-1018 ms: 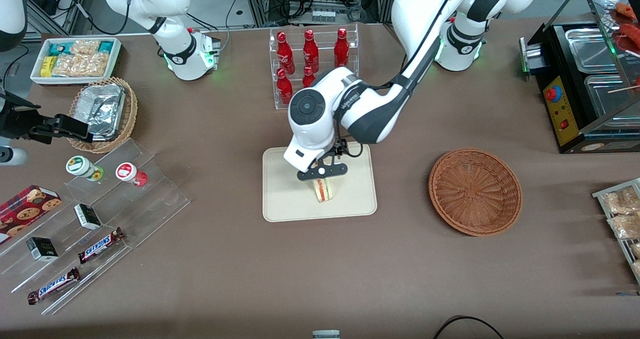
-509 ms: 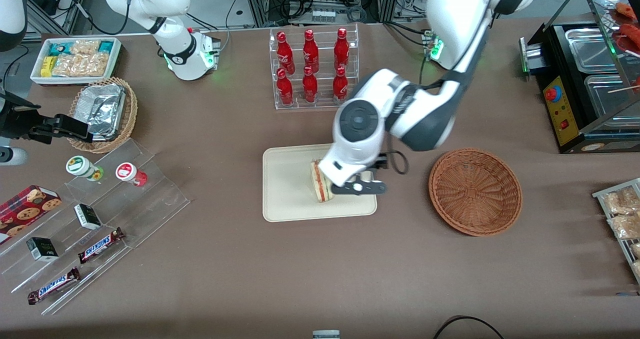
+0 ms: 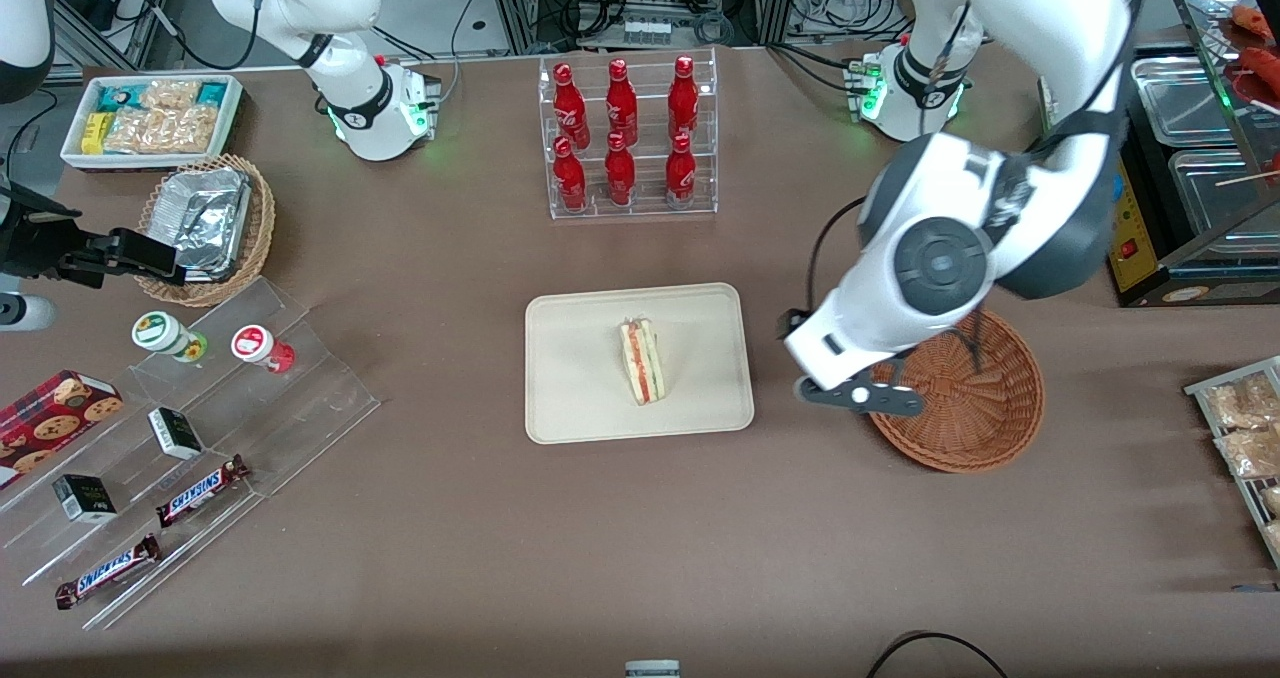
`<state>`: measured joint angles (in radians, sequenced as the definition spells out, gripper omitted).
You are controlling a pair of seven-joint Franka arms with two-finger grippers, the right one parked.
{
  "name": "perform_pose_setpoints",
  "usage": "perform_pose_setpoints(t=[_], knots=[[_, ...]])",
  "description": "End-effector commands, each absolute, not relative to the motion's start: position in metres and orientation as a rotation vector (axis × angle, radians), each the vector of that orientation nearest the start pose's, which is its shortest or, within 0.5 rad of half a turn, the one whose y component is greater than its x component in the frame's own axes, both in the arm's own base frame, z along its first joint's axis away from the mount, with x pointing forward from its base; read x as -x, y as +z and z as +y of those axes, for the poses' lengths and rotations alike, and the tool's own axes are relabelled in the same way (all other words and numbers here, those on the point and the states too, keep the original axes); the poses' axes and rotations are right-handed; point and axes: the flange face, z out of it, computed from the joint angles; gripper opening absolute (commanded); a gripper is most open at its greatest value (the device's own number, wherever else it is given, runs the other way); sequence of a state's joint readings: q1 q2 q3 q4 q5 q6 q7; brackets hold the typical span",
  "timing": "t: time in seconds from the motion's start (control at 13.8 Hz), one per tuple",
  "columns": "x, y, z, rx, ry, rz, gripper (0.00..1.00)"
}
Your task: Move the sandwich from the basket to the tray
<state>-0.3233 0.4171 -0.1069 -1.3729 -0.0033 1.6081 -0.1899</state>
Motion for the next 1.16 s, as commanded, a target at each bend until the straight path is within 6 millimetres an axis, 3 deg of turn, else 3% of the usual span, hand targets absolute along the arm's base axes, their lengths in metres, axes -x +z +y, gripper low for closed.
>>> perform_pose_setpoints(t=[0.0, 0.15, 0.36, 0.58, 0.8, 1.09], knots=[[-0.597, 0.489, -0.209, 3.098, 0.329, 0.476, 1.0], [-0.599, 0.505, -0.173, 3.101, 0.337, 0.493, 1.0], [-0.595, 0.524, -0.135, 3.101, 0.357, 0.411, 1.0], [-0.585, 0.546, -0.108, 3.092, 0.373, 0.363, 1.0], [-0.572, 0.554, -0.073, 3.084, 0.377, 0.276, 1.0], [-0.557, 0.567, -0.069, 3.078, 0.371, 0.267, 1.0]])
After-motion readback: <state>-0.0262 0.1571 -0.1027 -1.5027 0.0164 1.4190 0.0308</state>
